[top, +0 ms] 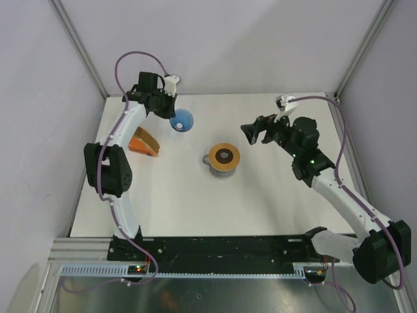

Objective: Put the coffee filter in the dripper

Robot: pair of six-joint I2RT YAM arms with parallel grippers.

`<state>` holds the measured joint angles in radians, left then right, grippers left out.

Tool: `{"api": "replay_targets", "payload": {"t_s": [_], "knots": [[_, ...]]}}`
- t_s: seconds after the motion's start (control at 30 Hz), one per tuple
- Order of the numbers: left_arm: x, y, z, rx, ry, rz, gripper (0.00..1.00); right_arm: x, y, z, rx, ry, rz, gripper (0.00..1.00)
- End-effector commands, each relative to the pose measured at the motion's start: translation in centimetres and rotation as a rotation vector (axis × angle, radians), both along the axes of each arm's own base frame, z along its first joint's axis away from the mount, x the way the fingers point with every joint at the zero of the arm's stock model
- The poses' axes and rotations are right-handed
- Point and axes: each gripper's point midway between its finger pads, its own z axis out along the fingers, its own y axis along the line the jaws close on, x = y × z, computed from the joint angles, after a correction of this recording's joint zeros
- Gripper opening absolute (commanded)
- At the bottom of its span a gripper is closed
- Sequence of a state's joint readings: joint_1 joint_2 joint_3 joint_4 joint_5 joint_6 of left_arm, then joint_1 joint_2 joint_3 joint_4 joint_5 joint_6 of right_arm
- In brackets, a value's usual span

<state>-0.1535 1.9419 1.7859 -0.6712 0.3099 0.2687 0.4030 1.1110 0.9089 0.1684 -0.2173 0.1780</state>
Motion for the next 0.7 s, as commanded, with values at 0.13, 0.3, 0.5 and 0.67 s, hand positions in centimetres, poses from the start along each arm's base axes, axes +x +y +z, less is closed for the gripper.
{"api": "replay_targets", "payload": {"t_s": [0.13, 0.3, 0.5, 0.67], "knots": [[-4.3, -5.4, 10.3, -0.139, -0.170, -0.112, 0.00, 1.5, 5.1, 0.4, -0.099, 0.084, 0.032, 0.93], [-8.5, -10.1, 13.9, -0.222, -0.192, -0.233, 0.00, 0.9, 6.9, 1.6, -0.047, 0.132, 0.104, 0.90], [-11.6, -14.3, 13.2, -0.338, -0.044, -0.317, 0.00, -0.7, 7.9, 2.4, -0.055, 0.180, 0.112, 0.84], [-12.6, -16.2, 13.3, -0.409, 0.034, -0.336, 0.00, -0.5, 7.0, 0.6, -0.106, 0.252, 0.053, 0.79]]}}
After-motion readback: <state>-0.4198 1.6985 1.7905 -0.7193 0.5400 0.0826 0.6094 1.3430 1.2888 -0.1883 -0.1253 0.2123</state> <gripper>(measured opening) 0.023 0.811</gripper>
